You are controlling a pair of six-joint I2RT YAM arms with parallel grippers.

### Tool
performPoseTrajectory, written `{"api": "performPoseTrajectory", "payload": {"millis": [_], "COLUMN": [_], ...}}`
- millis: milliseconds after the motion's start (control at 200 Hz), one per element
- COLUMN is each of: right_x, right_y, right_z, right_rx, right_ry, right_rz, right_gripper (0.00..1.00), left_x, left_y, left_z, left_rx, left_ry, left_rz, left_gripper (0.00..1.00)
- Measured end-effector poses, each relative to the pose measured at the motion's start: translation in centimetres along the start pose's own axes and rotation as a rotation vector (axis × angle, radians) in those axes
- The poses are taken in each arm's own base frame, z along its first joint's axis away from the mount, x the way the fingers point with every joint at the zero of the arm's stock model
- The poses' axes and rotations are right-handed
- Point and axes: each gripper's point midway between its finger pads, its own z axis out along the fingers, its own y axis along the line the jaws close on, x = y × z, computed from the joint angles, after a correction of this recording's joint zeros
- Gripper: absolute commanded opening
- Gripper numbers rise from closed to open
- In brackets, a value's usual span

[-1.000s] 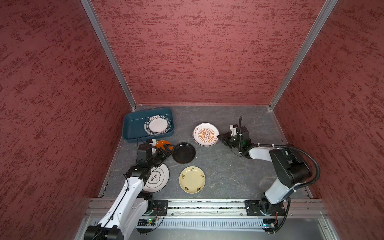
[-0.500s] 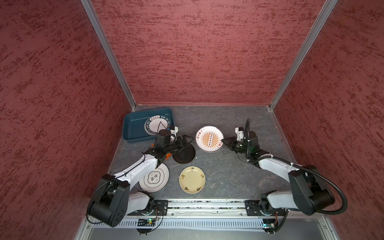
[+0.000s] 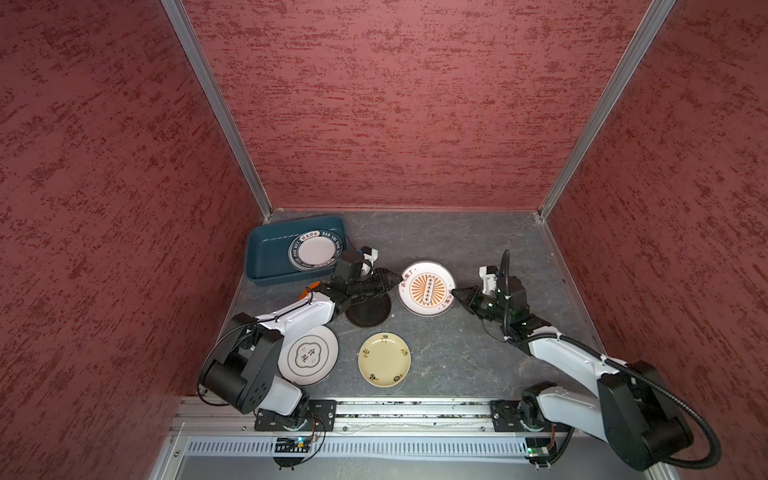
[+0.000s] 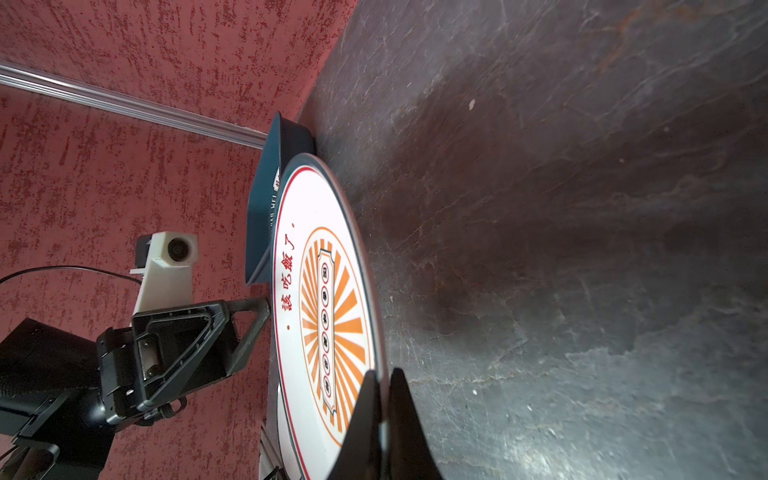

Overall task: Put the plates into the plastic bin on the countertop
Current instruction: 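Hold the tilted sunburst plate with the right gripper while left gripper grasps its top edge, then carry the sunburst plate to the teal bin with the left gripper while right gripper withdraws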

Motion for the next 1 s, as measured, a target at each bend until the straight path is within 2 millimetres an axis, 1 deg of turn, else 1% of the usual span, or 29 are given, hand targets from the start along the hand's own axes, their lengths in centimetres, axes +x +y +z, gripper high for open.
{"api": "performPoseTrajectory", "payload": {"millis": [115, 256, 311, 356, 441, 471, 511, 556, 591, 641, 676, 762, 902, 947, 997], "right_x": [-0.1, -0.3, -0.3, -0.3, -0.2, -0.2, -0.2, -0.1, 0.1, 0.0, 0.0, 0.0, -0.1, -0.2, -0.4], "right_y": [0.0, -0.1, 0.0, 0.2, 0.4, 0.4, 0.2, -0.4, -0.8, -0.7, -0.6, -0.1, 0.7, 1.1, 1.6], "right_z": [0.0, -0.1, -0.1, 0.0, 0.3, 0.4, 0.5, 0.7, 0.8, 0.8, 0.8, 0.8, 0.5, 0.2, -0.2], "right_rx": [-0.001, 0.000, -0.007, -0.021, -0.037, -0.042, -0.038, -0.028, -0.027, -0.037, -0.041, -0.060, -0.084, -0.094, -0.104], "right_ry": [-0.003, -0.008, -0.006, -0.002, 0.005, 0.007, 0.009, 0.013, 0.018, 0.015, 0.016, 0.017, 0.010, 0.001, -0.009], "right_rz": [-0.005, -0.004, -0.003, -0.004, -0.003, -0.001, 0.006, 0.029, 0.047, 0.053, 0.052, 0.042, 0.015, 0.000, -0.019], "right_gripper": [0.00, 0.00, 0.00, 0.00, 0.00, 0.00, 0.00, 0.00, 0.07, 0.17, 0.25, 0.36, 0.75, 0.84, 0.90], "left_x": [0.6, 1.0, 1.4, 1.8, 2.5, 2.6, 2.6, 2.1, 1.7, 1.7, 1.6, 1.5, 1.5, 1.5, 1.5], "left_y": [-0.3, -0.1, 0.0, 0.1, 0.3, 0.4, 0.2, -0.5, -1.0, -1.0, -1.1, -1.2, -0.6, -0.3, 0.0], "left_z": [0.2, 1.1, 1.7, 2.1, 2.6, 2.6, 2.6, 2.6, 2.5, 2.5, 2.5, 2.4, 2.3, 2.2, 2.1], "left_rx": [-0.008, -0.036, -0.045, -0.052, -0.066, -0.072, -0.063, -0.044, -0.037, -0.043, -0.043, -0.051, -0.085, -0.100, -0.113], "left_ry": [0.017, 0.033, 0.047, 0.062, 0.080, 0.082, 0.087, 0.080, 0.076, 0.079, 0.079, 0.081, 0.087, 0.089, 0.091], "left_rz": [0.007, 0.006, 0.006, 0.006, 0.011, 0.008, -0.001, 0.000, 0.009, 0.007, 0.011, 0.017, 0.016, 0.017, 0.015], "left_gripper": [0.46, 0.45, 0.43, 0.36, 0.18, 0.12, 0.08, 0.06, 0.04, 0.00, 0.00, 0.00, 0.00, 0.00, 0.00]}}
